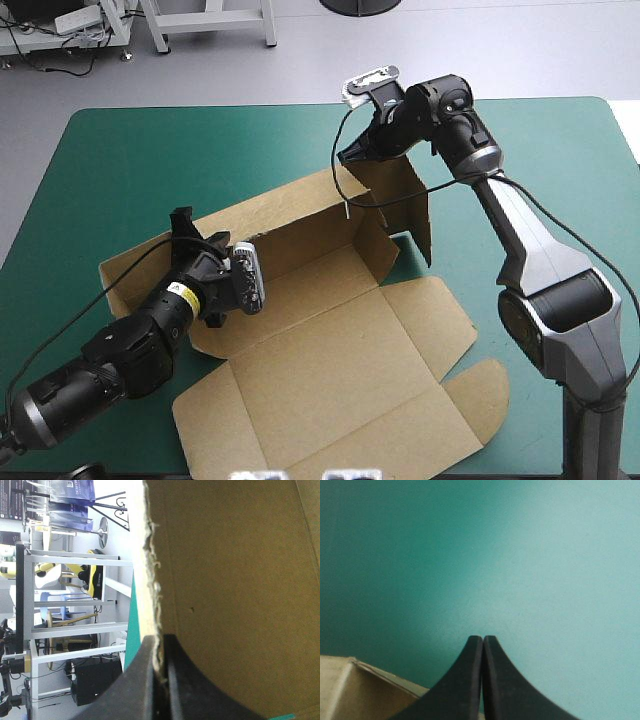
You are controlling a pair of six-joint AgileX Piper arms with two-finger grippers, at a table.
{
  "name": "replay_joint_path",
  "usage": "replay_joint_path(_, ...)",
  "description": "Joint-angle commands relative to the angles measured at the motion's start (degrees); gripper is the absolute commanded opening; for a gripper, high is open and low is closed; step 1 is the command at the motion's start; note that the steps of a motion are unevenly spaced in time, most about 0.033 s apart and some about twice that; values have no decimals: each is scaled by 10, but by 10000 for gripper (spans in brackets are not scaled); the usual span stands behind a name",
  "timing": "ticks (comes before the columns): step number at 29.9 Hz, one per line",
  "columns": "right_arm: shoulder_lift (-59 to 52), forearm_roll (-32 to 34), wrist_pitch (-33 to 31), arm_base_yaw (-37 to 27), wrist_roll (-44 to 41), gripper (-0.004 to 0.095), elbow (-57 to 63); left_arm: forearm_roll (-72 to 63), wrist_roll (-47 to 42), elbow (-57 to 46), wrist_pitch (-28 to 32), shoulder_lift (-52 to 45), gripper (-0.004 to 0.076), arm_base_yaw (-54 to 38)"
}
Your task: Fold the box
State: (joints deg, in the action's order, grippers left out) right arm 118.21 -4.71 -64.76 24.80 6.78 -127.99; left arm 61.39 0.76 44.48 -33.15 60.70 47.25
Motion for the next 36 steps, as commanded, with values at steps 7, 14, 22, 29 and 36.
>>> replay_joint_path(7,-40,14,-52,-2,-11,-5,-12,2,-8,15,14,-7,-6,3)
replay_joint_path(14,-73,-54,-68,-2,15,-4,41,2,-8,15,17,-7,-6,3)
replay_joint_path(22,-104,-73,-30,-4,20,-4,88,-2,-12,15,17,-7,-6,3)
replay_joint_path(29,-154,-161,48,-42,50,-4,185,-6,-12,15,18,-7,-6,3)
replay_joint_path(36,-210,-207,142,-59,91,-4,304,-8,-14,15,22,-7,-6,3)
